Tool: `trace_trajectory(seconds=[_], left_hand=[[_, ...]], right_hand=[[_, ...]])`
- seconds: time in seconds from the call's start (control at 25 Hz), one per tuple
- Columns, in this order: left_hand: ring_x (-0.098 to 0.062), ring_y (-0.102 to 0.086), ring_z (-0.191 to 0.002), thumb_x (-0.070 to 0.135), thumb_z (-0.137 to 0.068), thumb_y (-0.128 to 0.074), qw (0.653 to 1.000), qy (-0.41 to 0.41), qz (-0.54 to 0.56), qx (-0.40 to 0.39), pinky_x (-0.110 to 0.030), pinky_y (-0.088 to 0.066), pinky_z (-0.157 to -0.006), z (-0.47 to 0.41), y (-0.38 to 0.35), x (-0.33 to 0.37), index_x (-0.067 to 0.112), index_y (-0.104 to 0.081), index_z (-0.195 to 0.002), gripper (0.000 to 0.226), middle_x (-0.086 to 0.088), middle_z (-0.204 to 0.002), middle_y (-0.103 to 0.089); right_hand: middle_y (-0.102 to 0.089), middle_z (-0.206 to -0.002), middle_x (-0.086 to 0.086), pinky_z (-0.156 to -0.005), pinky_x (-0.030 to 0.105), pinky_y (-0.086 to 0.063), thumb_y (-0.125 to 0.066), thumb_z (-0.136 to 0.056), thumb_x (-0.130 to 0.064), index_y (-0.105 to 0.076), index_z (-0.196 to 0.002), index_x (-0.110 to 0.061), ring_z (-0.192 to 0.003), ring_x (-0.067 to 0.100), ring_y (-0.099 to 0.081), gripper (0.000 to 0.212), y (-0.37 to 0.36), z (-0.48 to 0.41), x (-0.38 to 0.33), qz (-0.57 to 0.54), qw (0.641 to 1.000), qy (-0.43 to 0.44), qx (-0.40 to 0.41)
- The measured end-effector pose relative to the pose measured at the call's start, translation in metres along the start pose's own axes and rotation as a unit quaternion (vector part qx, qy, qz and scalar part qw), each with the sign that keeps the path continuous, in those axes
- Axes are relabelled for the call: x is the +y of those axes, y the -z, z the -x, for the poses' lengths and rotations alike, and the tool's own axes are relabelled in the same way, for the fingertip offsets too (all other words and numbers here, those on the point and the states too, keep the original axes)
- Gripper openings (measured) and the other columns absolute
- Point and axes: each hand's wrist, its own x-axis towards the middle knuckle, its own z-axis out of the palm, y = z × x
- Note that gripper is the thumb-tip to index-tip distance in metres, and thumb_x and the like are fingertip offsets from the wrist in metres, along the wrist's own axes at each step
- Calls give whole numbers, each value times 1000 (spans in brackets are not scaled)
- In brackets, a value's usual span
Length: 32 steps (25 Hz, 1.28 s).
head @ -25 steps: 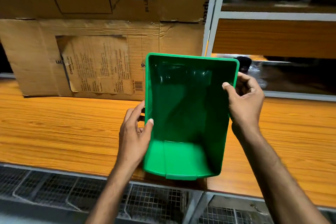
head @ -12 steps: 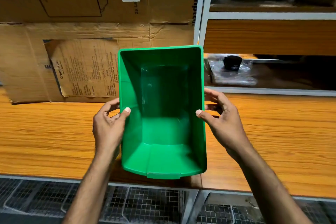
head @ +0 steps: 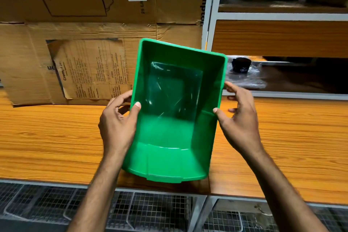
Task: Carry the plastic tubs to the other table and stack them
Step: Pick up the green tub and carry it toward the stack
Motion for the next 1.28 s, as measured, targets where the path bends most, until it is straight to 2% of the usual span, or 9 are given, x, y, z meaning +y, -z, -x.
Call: trace_trajectory(seconds=[0.08,0.24,0.32,0.4,0.52,0.76,0.96,1.12,1.28], left_hand=[[-15,-72,-101,15,-88,-74,983,-125,-131,17,-31,-57,-82,0,-2,18,30,-75,-121,36,10,-117,-73],[-29,-70,-90,2,-88,-70,900,-350,-261,-7,-39,-56,-71,6,-19,31,21,-79,-117,35,-3,-108,-74],[-31,-72,-90,2,-97,-63,860,-430,-275,-6,-40,-58,-76,9,-26,28,14,-80,-112,26,-8,-104,-76],[-31,-73,-94,0,-101,-59,858,-451,-246,-9,-42,-58,-91,11,-32,30,6,-77,-107,20,-11,-105,-75],[-30,-67,-104,4,-89,-75,896,-371,-243,8,-40,-52,-93,13,-35,39,8,-72,-109,20,-11,-117,-67],[-35,-53,-116,24,-85,-78,939,-160,-268,141,-45,-40,-96,34,-15,23,19,-67,-120,37,-13,-125,-56],[-20,-55,-111,16,-89,-74,994,11,-106,3,-36,-51,-89,52,-16,1,18,-35,-149,72,-4,-133,-42],[7,-55,-91,16,-97,-67,997,52,-13,-60,-12,-47,-74,42,-14,9,28,-49,-143,51,7,-123,-58],[10,-59,-71,-2,-95,-66,981,115,90,-127,-10,-49,-64,39,-8,13,20,-56,-131,43,6,-106,-66]], right_hand=[[-56,-132,5,-99,8,-33,-76,-80,-4,-58,-140,-21,-124,20,-51,65,6,-3,-7,101,987,112,49],[-59,-133,11,-102,31,-40,-74,-81,-11,-62,-137,-13,-122,30,-49,58,7,-5,-40,213,933,288,27],[-60,-134,9,-100,39,-45,-73,-78,-16,-62,-136,-16,-122,31,-51,59,0,-9,-45,274,903,330,-33],[-64,-125,5,-83,40,-48,-70,-82,-21,-66,-126,-19,-111,30,-58,45,-8,-10,-41,298,889,337,-84],[-62,-110,0,-62,35,-48,-65,-91,-26,-65,-117,-26,-95,22,-59,26,-17,-5,-28,282,915,272,-98],[-69,-107,-6,-76,26,-48,-70,-93,-17,-70,-115,-26,-92,11,-61,24,-19,1,8,12,1000,20,11],[-72,-111,1,-83,34,-52,-62,-100,-11,-66,-118,-22,-92,12,-63,21,-26,13,26,-191,974,-99,64],[-69,-115,2,-87,27,-49,-60,-101,-7,-61,-122,-19,-97,10,-62,24,-23,29,29,-206,972,-98,55],[-71,-120,6,-92,37,-51,-64,-95,-3,-65,-124,-22,-102,18,-64,35,-7,38,38,-215,967,-133,42]])
